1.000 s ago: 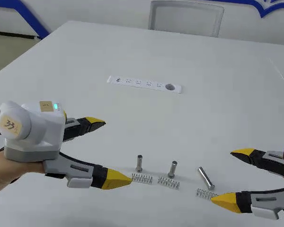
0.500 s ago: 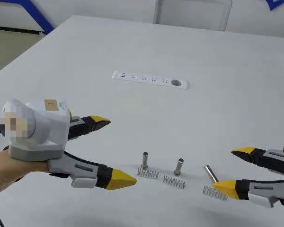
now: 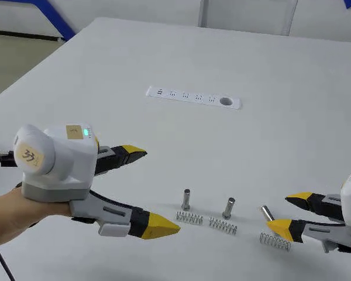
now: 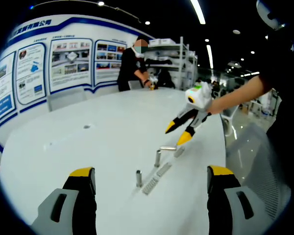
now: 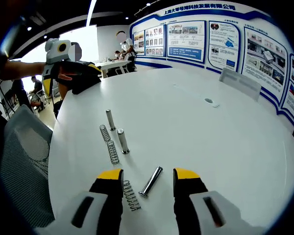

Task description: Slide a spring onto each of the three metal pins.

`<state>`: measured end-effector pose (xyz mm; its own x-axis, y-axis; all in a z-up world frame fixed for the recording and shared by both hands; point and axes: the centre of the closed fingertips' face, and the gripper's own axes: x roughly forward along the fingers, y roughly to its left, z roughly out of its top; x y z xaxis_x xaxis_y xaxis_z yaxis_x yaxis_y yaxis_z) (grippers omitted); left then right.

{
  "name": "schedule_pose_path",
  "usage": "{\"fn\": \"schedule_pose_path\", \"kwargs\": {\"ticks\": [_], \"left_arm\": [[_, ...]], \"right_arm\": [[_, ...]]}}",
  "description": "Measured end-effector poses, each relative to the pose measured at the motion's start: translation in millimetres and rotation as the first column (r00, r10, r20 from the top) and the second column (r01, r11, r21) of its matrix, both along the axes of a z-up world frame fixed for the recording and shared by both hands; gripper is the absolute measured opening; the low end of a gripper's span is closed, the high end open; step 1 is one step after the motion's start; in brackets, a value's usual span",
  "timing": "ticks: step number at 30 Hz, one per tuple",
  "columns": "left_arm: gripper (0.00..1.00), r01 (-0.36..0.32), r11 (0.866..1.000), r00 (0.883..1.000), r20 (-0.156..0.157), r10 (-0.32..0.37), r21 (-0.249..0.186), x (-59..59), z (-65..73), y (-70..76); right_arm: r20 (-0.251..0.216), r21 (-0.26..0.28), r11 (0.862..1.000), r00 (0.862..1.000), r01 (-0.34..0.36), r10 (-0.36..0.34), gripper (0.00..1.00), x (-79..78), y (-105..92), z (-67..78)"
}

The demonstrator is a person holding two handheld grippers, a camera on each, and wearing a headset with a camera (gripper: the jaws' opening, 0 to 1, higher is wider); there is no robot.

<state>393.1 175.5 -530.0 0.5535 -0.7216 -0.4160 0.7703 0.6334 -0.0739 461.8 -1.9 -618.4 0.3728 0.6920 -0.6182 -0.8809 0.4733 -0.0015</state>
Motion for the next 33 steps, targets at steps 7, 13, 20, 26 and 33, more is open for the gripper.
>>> {"fn": "schedule_pose_path", "kwargs": {"ticks": [7,13,20,26,33], "left_arm": [[0.96,-0.009,1.000,1.000,-0.006,0.009,-0.009,-1.3,-1.0,0.4],[0.96,-0.020,0.999,1.000,-0.014,0.019,-0.029,-2.0,-0.2,1.7],[0.95,-0.033,0.999,0.999,-0.013,0.033,-0.035,-1.6,-0.4,4.5],[0.95,-0.035,0.999,0.999,-0.018,0.034,-0.035,-2.7,-2.5,5.5],[0.95,-0.045,0.998,0.999,-0.021,0.045,-0.034,-2.3,-4.7,7.3]], "right_arm": [[-0.001,-0.016,0.999,1.000,0.031,-0.031,0.32,9.7,1.9,-6.6],[-0.009,-0.028,0.998,0.998,0.056,-0.056,0.30,17.5,6.2,-15.6],[-0.054,-0.047,0.995,0.994,0.092,-0.095,0.27,21.2,7.3,-29.4],[-0.082,-0.066,0.989,0.987,0.131,-0.137,0.23,24.9,5.9,-38.3],[-0.089,-0.069,0.986,0.983,0.152,-0.158,0.18,24.2,9.6,-37.3]]}}
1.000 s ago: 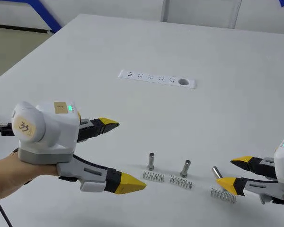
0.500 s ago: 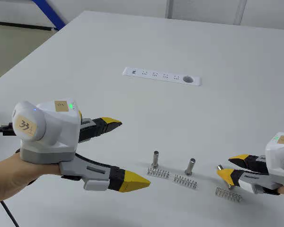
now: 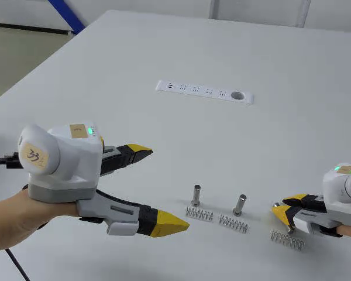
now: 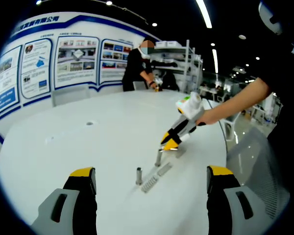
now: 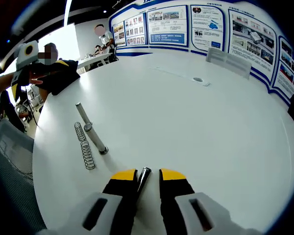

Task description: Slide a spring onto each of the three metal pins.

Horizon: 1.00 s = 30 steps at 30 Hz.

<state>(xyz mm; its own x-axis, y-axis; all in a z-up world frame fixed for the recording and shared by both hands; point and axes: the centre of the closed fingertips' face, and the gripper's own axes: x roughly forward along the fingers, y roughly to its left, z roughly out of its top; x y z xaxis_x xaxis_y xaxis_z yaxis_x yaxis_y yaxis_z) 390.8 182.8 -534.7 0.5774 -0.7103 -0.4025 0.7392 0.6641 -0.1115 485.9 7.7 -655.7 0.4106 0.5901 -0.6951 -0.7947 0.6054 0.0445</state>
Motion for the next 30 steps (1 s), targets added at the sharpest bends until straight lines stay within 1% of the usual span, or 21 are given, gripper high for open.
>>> {"fn": "schedule_pose_path", "kwargs": {"ticks": [6,8,11,14,17,19,20,22,24,25,27,30], "left_arm": [[0.95,-0.002,1.000,1.000,-0.002,0.002,-0.002,-0.1,0.1,-0.1],[0.95,-0.005,1.000,1.000,-0.001,0.005,-0.009,0.4,0.9,0.1],[0.95,-0.007,1.000,1.000,-0.002,0.007,-0.006,0.4,0.3,0.5],[0.95,-0.006,1.000,1.000,0.001,0.006,-0.006,-0.1,0.8,0.0],[0.95,-0.015,1.000,1.000,0.009,0.015,-0.027,0.9,5.7,0.0],[0.95,-0.018,0.999,1.000,0.012,0.018,-0.029,1.4,6.6,0.7],[0.95,-0.020,0.999,1.000,0.013,0.020,-0.029,1.9,7.1,1.4],[0.94,-0.023,0.999,1.000,0.012,0.023,-0.035,1.8,7.9,2.1],[0.94,-0.024,0.999,1.000,0.011,0.024,-0.044,1.4,8.8,1.9],[0.94,-0.025,0.999,1.000,0.013,0.026,-0.045,1.5,9.1,2.2],[0.94,-0.029,0.999,0.999,0.015,0.029,-0.046,1.5,9.3,2.8],[0.94,-0.033,0.998,0.999,0.019,0.034,-0.054,1.5,10.5,2.2]], "right_arm": [[-0.021,-0.008,1.000,1.000,0.009,-0.010,0.17,-2.5,3.2,-4.7],[-0.016,-0.014,1.000,1.000,0.009,-0.009,0.16,-1.0,1.7,-6.3],[-0.018,-0.017,1.000,1.000,0.018,-0.018,0.15,-0.9,1.9,-7.1],[-0.012,-0.038,0.999,1.000,0.028,-0.028,0.12,-2.9,1.1,-8.0],[-0.004,-0.053,0.998,0.999,0.037,-0.037,0.11,-4.8,2.1,-9.2],[-0.018,-0.045,0.997,0.998,0.058,-0.059,0.09,-4.7,2.2,-9.0],[-0.046,-0.040,0.994,0.993,0.102,-0.104,0.09,-4.4,0.8,-9.5],[-0.060,-0.049,0.993,0.992,0.110,-0.113,0.09,-2.6,0.7,-9.2],[-0.064,-0.062,0.992,0.992,0.105,-0.109,0.09,-2.9,1.4,-9.3],[-0.057,-0.079,0.992,0.993,0.094,-0.099,0.09,-2.8,1.3,-10.2],[-0.050,-0.094,0.992,0.994,0.089,-0.094,0.09,-3.9,2.3,-10.3],[-0.044,-0.083,0.993,0.995,0.082,-0.086,0.08,-5.3,4.3,-9.7]]}}
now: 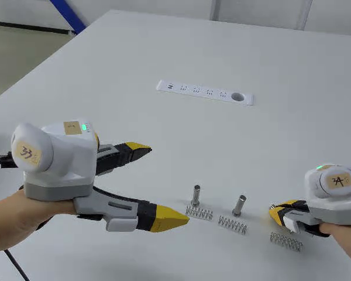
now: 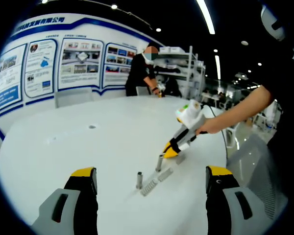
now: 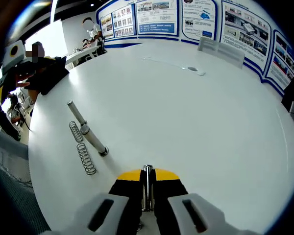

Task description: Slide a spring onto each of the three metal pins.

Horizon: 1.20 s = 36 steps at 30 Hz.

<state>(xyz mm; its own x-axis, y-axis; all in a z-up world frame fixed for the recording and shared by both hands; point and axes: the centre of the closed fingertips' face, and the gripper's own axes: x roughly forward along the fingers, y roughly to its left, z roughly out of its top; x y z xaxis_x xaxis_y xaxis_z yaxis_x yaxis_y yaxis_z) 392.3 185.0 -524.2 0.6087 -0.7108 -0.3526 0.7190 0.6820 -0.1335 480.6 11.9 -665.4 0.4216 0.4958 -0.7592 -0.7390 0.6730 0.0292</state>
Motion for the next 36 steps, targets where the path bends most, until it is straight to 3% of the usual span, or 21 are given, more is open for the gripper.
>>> {"fn": "schedule_pose_path", "kwargs": {"ticks": [8,19,31,36], "left_arm": [[0.93,0.000,1.000,1.000,0.002,0.000,-0.003,-1.3,1.9,-1.2],[0.94,0.001,1.000,1.000,0.009,-0.001,-0.018,-3.8,6.2,-5.9],[0.94,0.014,1.000,1.000,0.013,-0.014,0.001,-8.5,7.0,-9.7],[0.93,0.016,1.000,1.000,0.015,-0.016,-0.001,-9.6,8.1,-9.6]], "right_arm": [[0.017,-0.005,1.000,1.000,-0.025,0.025,0.07,-1.4,3.3,0.7],[0.063,0.050,0.999,0.998,-0.010,0.006,0.07,1.1,-0.7,16.2],[0.110,0.080,0.997,0.994,-0.021,0.012,0.07,-4.0,-6.3,29.6],[0.113,0.120,0.993,0.994,-0.005,-0.008,0.07,-5.2,-7.0,36.5]]}}
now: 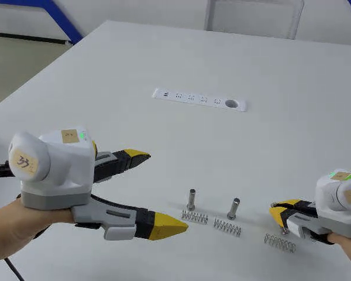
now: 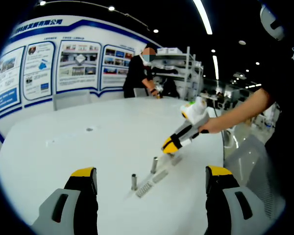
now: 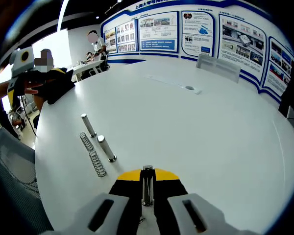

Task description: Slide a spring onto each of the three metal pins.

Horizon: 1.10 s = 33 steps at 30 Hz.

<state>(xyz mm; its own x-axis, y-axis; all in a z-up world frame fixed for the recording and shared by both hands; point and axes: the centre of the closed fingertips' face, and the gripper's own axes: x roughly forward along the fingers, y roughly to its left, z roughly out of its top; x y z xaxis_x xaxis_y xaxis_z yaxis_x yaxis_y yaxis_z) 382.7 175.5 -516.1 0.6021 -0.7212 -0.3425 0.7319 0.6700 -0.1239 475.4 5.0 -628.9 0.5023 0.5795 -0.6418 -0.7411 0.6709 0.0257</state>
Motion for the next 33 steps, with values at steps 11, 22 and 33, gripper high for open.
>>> {"fn": "schedule_pose_path", "kwargs": {"ticks": [11,22,33], "left_arm": [[0.93,0.001,1.000,1.000,0.010,-0.001,-0.005,-0.8,4.7,-1.4],[0.93,-0.002,1.000,1.000,0.016,0.002,0.001,-3.6,9.5,-0.4],[0.94,-0.010,1.000,1.000,0.027,0.011,-0.012,-2.1,15.8,-1.5]], "right_arm": [[0.033,-0.002,1.000,0.999,-0.006,0.006,0.08,-0.9,-2.8,5.1],[0.060,0.036,0.999,0.998,-0.016,0.013,0.08,-4.6,-7.7,8.4],[0.066,0.083,0.996,0.998,-0.010,0.005,0.08,-6.5,-5.2,9.5]]}}
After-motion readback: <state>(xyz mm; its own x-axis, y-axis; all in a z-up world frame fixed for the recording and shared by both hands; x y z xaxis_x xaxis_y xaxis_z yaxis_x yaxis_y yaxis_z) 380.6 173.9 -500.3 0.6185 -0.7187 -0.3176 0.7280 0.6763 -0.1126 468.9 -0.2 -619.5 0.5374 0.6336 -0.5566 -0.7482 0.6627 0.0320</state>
